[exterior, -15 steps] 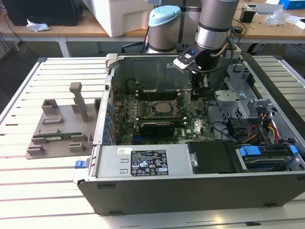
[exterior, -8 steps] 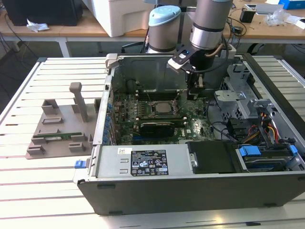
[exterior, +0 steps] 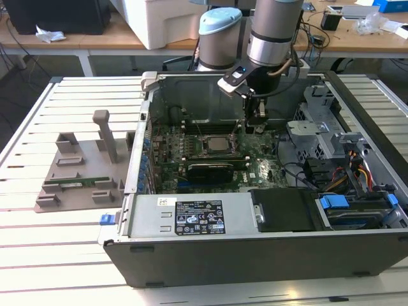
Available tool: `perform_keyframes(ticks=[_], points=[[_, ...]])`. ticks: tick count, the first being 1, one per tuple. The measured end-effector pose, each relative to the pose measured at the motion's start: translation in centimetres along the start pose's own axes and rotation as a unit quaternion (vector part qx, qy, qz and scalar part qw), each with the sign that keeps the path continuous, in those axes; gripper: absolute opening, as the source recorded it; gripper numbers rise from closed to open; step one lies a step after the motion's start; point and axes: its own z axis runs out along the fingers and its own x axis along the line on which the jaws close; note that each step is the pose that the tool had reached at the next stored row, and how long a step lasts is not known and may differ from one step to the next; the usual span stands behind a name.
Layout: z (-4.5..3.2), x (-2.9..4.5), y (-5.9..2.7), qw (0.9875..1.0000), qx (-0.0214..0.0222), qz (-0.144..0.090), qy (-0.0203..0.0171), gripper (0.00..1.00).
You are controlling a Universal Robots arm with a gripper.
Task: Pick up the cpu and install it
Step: 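Close the cpu cover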
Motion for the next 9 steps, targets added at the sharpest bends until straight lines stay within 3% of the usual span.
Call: perform_keyframes(ticks=[9], points=[[0.12,0.07,-2.18,1.0000,-0.0002,0.000,0.0000,0.11]])
